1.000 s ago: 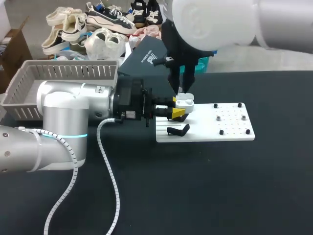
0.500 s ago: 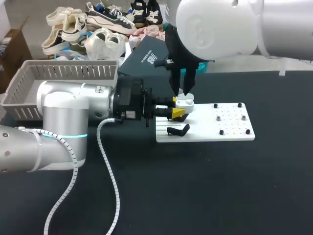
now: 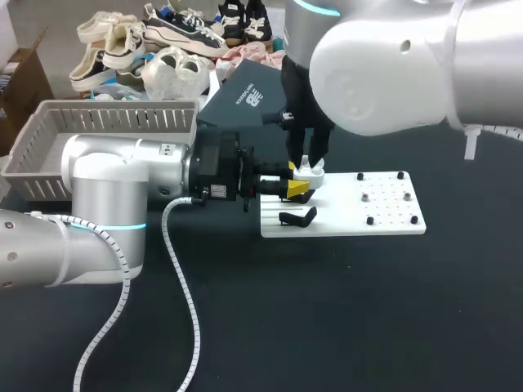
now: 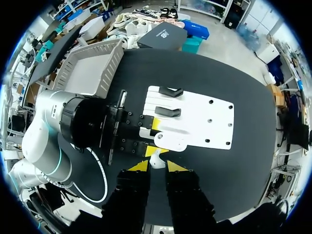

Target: Pick up each earbud case from the left stands, insert the matching earbuds, close the lid, and place the case in the box.

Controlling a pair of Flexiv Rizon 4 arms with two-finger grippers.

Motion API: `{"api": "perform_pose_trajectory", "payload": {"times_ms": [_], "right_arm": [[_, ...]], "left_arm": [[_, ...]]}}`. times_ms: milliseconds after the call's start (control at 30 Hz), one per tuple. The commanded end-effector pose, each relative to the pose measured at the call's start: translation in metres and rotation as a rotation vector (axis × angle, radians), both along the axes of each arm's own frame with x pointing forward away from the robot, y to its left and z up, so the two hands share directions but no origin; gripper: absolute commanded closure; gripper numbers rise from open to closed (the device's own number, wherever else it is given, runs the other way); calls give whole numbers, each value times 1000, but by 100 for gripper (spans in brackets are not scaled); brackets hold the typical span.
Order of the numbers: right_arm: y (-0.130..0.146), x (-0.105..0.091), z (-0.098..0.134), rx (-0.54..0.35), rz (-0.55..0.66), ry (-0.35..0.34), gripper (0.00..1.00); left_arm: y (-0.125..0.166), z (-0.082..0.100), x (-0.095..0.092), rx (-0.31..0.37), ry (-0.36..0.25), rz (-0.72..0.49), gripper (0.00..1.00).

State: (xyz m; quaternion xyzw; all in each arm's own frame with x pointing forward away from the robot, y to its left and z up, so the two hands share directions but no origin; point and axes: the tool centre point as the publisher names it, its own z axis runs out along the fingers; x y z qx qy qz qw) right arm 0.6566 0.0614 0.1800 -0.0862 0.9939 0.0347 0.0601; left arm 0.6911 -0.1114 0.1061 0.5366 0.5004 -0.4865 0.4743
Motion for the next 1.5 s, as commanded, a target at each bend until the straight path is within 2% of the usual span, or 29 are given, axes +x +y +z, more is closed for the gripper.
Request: {"api": "perform_pose_trajectory", "payload": {"times_ms": [33, 400, 1100, 1500], "right_arm": [[-1, -1, -5, 6, -7, -23, 100], [2, 7, -9, -2, -7, -43, 100], [2, 20, -16, -23, -9, -35, 100], [3, 19, -16, -22, -10, -28, 100]], "left_arm": [[0, 0, 0, 0, -1, 0, 100], [0, 0, 0, 0, -1, 0, 100], [0, 0, 0, 0, -1, 0, 100], [0, 0, 0, 0, -1, 0, 100]]}}
